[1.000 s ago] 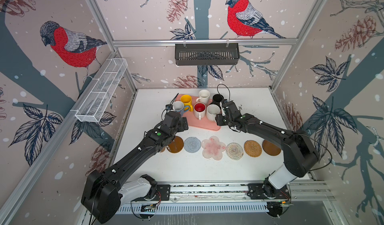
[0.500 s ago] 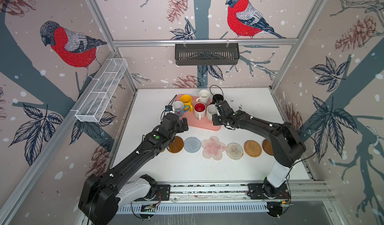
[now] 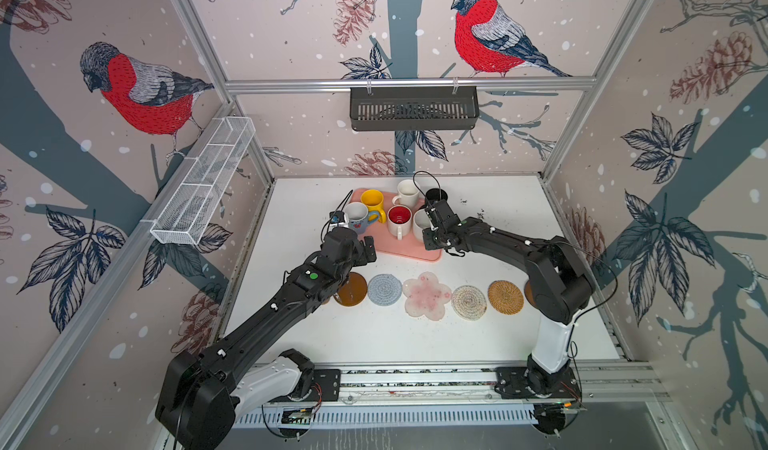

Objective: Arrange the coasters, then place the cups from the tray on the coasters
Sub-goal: 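Lower the right gripper onto the speckled white mug and grasp it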

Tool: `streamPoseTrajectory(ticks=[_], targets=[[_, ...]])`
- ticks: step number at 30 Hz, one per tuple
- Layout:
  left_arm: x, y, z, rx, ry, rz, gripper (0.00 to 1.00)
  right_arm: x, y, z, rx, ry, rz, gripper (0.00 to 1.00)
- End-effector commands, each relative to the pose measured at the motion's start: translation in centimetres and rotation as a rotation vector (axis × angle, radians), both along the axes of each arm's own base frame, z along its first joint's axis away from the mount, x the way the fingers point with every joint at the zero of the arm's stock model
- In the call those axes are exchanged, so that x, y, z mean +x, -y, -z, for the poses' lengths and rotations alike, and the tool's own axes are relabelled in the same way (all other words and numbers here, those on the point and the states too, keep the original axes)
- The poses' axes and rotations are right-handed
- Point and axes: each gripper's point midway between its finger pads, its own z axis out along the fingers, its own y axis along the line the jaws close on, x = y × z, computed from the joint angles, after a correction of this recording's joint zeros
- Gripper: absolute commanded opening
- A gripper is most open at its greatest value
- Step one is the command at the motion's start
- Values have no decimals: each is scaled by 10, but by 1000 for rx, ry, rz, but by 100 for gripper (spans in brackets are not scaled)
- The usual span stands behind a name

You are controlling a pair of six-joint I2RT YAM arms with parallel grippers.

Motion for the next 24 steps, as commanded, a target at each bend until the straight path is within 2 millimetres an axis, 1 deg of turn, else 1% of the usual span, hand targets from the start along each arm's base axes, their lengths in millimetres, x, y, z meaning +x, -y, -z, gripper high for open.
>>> streamPoseTrajectory(ticks=[1,5,9,15,20,24], targets=[[6,0,-6,-3,34,-10,97,2,1,0,-16,5,-1,35],[6,1,-5,-2,29,-7,97,2,1,1,-16,5,-3,31],[7,2,-8,-8,34,-6,97,2,1,0,-14,7,-4,19],[5,4,-16,-18,34,10,97,0,2,-6,-8,18,-6,11],[1,1,-24,-26,51,5,97,-3,5,-15,0,41,-1,9],[-2,0,-24,-29,45,5,97,-4,7,-20,2,53,-2,6]])
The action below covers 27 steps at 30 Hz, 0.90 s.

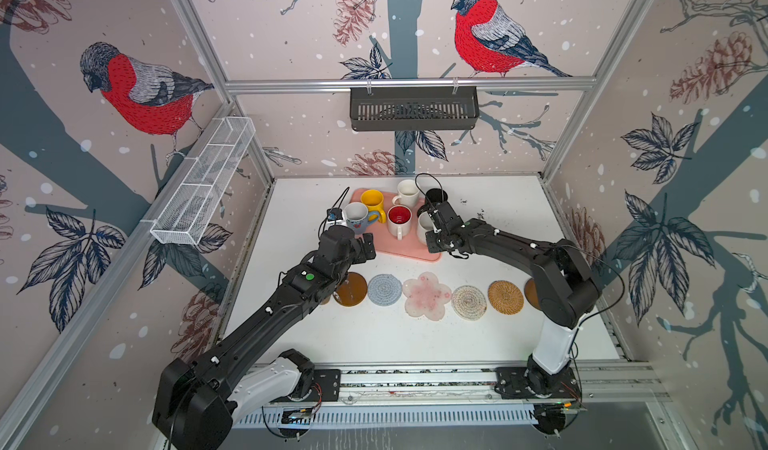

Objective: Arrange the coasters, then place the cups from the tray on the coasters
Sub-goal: 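Lower the right gripper onto the speckled white mug and grasp it, then lift the speckled white mug and carry it toward the purple mug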

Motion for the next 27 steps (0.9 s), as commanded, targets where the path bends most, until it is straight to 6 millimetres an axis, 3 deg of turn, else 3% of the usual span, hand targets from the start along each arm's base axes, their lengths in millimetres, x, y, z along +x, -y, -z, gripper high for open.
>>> streamPoseTrajectory(ticks=[1,17,27], targets=[[-1,0,-5,-5,7,2,97,8,-3,-18,22,68,2,5],[-5,-5,-10,-1,13,-6,97,10,7,-46,18,154,31,2],[-4,-7,-18,12,28,-11,97,8,4,-66,38,202,23,2]])
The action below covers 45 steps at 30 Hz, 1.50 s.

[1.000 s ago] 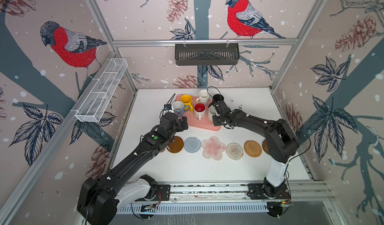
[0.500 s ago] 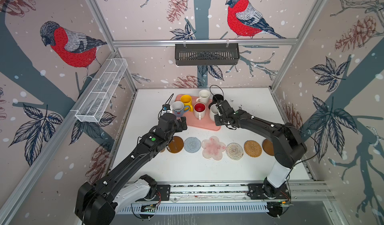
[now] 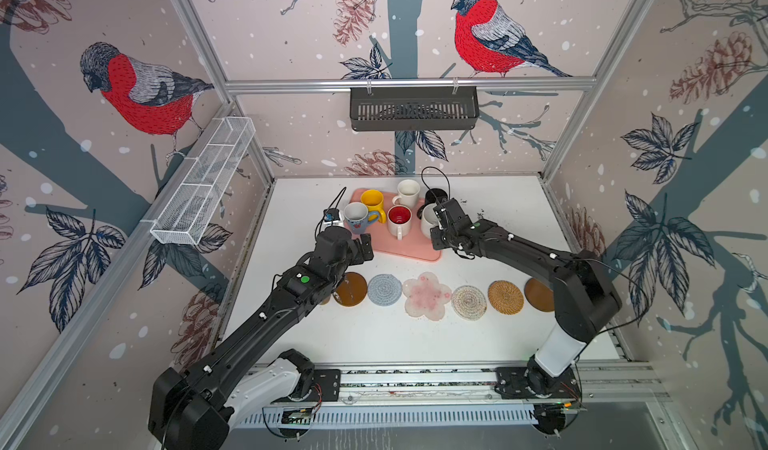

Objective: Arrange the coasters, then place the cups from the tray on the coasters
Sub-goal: 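Lift the speckled white mug and carry it toward the purple mug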

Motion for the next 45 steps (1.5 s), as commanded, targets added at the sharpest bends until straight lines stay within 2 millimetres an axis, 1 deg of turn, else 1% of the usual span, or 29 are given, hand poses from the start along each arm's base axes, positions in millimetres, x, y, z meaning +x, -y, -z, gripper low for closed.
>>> streamPoseTrajectory(ticks=[1,5,12,15,20,26,31,34,38,42,45], targets=[[2,-4,-9,16,25,-11,97,10,-7,-24,33,95,5,2],[0,-7,-12,16,36,-18,97,0,-15,-33,41,114,-20,2],[-6,-13,-14,22,37,-31,97,-29,-35,-46,64,132,-90,2],[-9,-16,-16,22,43,-36,97,-45,-48,-50,69,142,-132,2],[-15,-22,-18,14,47,-53,97,-70,-74,-55,80,159,-206,2],[-23,-33,-23,7,59,-88,97,-101,-117,-48,113,157,-328,2],[-28,-46,-36,31,84,-117,97,-120,-146,-35,76,150,-404,1],[-30,-49,-45,22,104,-113,97,-126,-162,-27,69,134,-439,1],[-30,-51,-52,15,108,-110,97,-134,-181,-21,66,130,-484,1],[-31,-59,-57,28,126,-136,97,-143,-202,-14,55,136,-536,1],[-33,-66,-61,36,145,-163,97,-145,-212,-5,36,130,-556,1]])
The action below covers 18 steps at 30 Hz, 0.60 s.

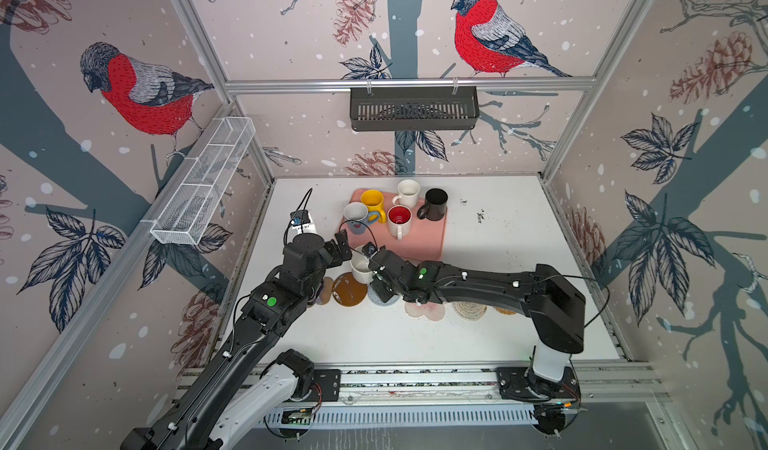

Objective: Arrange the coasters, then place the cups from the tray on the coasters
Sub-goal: 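Lift the speckled white mug and carry it toward the purple mug, then hold the speckled white mug over the coasters beside the purple mug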

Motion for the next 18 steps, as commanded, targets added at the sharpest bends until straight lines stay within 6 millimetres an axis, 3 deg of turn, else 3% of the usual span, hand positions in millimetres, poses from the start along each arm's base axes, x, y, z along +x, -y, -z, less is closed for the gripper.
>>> streamPoseTrajectory(ticks=[1,10,18], targets=[[-3,-8,-5,25,15,-27,97,8,-22,-12,59,56,-15,1],[-6,-16,-18,39,48,-50,97,1,-45,0,40,47,-57,1],[-7,-19,-21,51,58,-61,97,-6,-52,8,13,47,-78,1]])
